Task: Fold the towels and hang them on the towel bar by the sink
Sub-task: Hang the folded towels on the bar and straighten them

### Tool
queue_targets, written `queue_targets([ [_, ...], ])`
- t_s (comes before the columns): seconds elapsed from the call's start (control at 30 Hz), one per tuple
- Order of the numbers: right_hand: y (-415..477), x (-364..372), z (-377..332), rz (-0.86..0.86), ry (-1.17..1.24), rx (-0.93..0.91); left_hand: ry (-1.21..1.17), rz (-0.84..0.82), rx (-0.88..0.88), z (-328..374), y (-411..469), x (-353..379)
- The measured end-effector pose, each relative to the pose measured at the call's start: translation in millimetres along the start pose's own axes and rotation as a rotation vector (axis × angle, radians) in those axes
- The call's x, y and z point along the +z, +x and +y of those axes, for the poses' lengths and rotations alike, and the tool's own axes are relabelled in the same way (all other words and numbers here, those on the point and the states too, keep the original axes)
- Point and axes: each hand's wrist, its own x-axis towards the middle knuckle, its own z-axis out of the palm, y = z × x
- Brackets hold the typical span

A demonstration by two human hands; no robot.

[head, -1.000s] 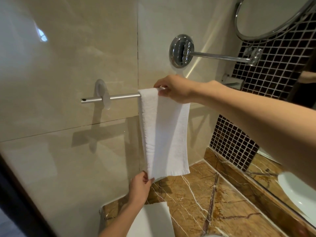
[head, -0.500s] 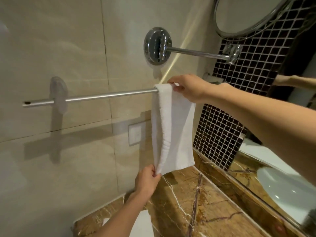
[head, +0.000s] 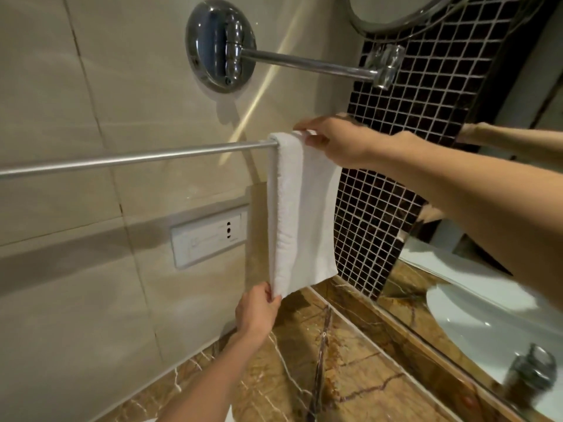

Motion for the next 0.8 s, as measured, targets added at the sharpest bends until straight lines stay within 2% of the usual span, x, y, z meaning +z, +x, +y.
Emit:
queue_targets([
  [0.13,-0.3,-1.7,16.1,-0.032,0.011,-0.034,-0.014,-0.007,0.003,9.2,7.2,12.0],
  [0.8,3.7,3.1,45.8,0.033,0.047,-0.026,-0.037,-0.026,0.013,25.3,20.1,35.7],
])
